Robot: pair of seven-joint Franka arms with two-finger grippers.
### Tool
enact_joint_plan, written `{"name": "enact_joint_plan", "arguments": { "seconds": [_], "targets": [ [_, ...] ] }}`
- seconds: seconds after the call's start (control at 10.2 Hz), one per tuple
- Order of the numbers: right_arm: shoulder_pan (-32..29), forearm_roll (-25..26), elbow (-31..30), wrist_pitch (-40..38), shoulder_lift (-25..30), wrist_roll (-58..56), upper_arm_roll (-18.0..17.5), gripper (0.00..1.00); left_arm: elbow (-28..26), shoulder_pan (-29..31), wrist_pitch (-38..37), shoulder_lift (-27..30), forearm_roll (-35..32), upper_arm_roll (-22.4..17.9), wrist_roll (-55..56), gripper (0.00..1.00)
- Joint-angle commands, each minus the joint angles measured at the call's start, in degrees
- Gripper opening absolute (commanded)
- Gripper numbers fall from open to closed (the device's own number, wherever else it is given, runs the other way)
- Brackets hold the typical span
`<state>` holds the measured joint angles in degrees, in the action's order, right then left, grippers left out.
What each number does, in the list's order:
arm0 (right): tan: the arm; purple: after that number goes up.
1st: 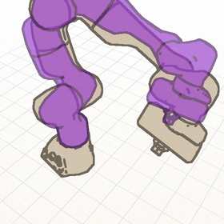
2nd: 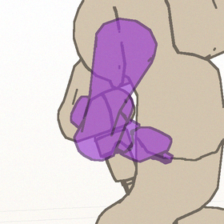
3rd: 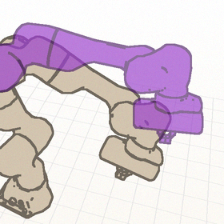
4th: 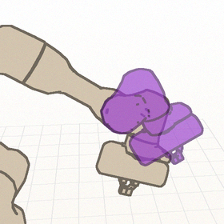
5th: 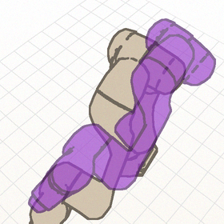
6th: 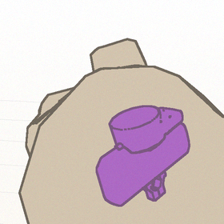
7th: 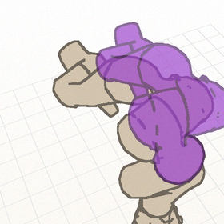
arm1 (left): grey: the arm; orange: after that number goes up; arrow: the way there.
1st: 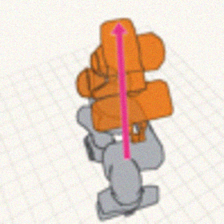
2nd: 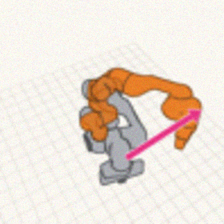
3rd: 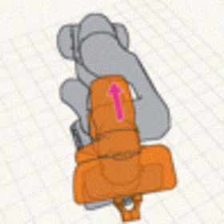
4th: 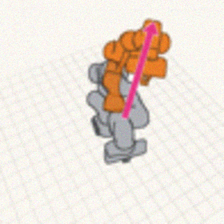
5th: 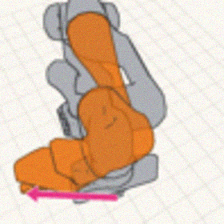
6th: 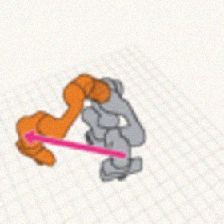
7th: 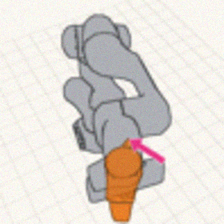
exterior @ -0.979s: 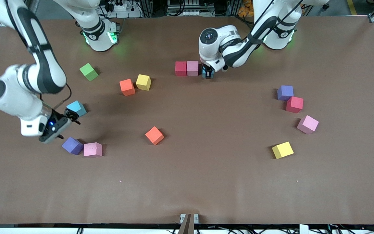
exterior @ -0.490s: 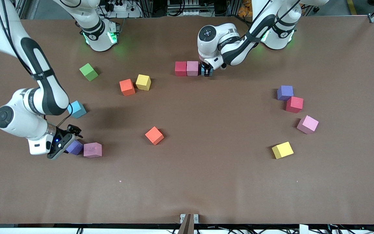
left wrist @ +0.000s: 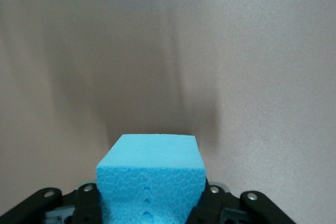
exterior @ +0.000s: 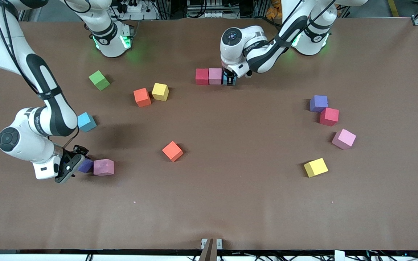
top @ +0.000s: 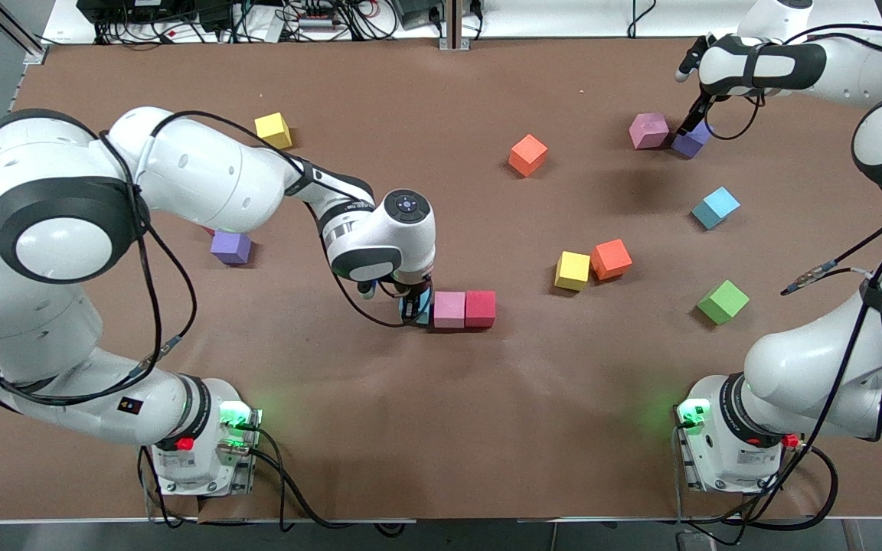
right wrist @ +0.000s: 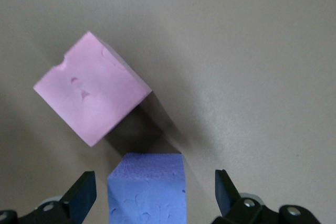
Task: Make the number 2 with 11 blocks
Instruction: 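Grasp the purple cube with the right gripper while the left gripper releases cyan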
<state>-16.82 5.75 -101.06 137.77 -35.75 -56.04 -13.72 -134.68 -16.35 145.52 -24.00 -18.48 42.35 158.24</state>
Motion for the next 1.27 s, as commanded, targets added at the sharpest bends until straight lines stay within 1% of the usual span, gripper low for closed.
{"name": "enact_joint_plan", "arguments": {
  "seconds": [0.0, 0.29, 0.49, 0.78, 0.98, 1.08, 1.17],
  "targets": [
    [-1.73, 0.84, 1.04, -0.84, -0.81, -3.09, -0.87, 1.00, 0.21, -0.34, 0.29, 0.62, -1.38, 0.81, 9.63, 0.00],
    [-1.73, 0.76, 0.43, -0.22, -1.25, -4.17, 0.01, 1.00, 0.30, -0.70, 0.38, 0.53, -1.38, 0.81, 9.63, 0.00],
    [-1.73, 0.76, 0.34, 0.74, -2.56, -4.25, 0.45, 1.00, 0.39, -0.78, 0.64, 0.53, -1.38, 0.81, 10.15, 0.00],
    [-1.29, 0.58, 0.34, 0.05, -2.83, -3.90, 0.89, 0.99, 1.17, -0.96, 0.73, -0.26, -1.38, 0.81, 10.59, 0.00],
    [-1.20, 0.58, 0.34, 0.13, -2.92, -3.81, 0.89, 0.75, 1.35, -0.96, 0.73, -0.26, -1.38, 0.81, 10.94, 0.00],
    [-0.94, 0.58, 0.34, 0.22, -2.92, -3.81, 0.89, 0.65, 1.35, -0.96, 0.73, -0.35, -1.38, 0.81, 11.03, 0.00],
    [-0.94, 0.58, 0.34, 0.13, -2.92, -3.81, 0.89, 0.59, 1.35, -0.96, 0.73, -0.61, -1.38, 0.81, 11.73, 0.00]
  ]
}}
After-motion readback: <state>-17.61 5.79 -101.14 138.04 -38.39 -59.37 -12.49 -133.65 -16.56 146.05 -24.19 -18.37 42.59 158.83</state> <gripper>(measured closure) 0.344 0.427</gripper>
